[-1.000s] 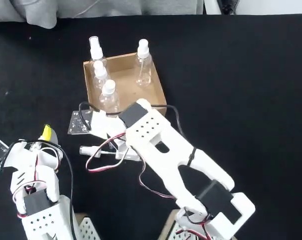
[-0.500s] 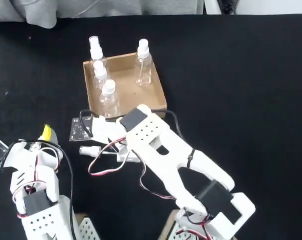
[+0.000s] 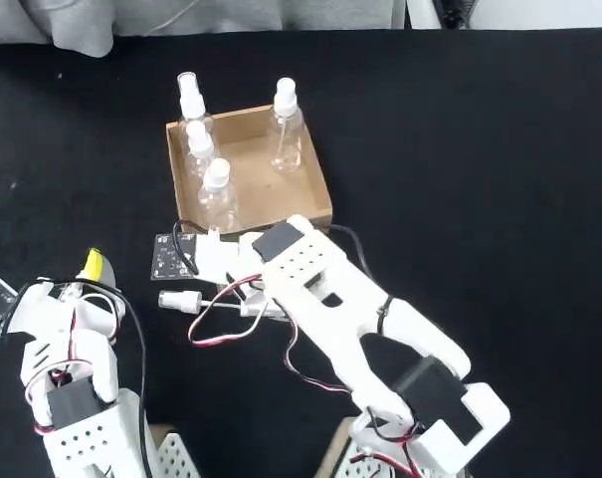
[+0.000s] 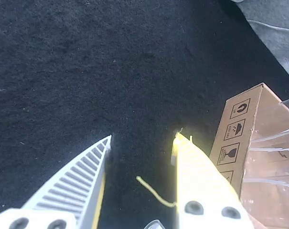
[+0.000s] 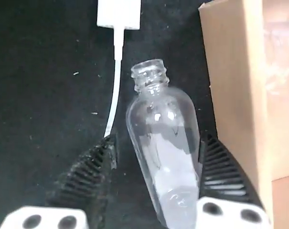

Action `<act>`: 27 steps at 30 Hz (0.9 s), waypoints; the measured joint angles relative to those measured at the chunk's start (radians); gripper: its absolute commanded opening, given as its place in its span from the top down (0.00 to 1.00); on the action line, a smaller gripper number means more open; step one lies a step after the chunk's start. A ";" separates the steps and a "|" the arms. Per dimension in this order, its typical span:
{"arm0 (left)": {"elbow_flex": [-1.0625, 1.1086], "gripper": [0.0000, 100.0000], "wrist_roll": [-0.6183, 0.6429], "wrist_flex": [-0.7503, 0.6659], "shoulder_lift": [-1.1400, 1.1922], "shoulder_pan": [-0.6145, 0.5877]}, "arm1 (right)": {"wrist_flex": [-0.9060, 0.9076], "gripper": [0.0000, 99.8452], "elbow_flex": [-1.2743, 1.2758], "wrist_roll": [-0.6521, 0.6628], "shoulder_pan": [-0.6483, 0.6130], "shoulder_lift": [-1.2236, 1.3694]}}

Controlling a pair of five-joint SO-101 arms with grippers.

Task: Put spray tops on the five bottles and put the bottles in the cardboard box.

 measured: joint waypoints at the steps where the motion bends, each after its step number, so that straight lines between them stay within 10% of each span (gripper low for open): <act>1: 0.000 0.81 0.000 0.000 0.000 0.000 | -0.002 0.78 0.000 0.000 0.000 0.000; 27: 0.000 0.81 0.000 0.000 0.000 0.000 | -0.061 0.92 0.000 -0.127 0.002 0.103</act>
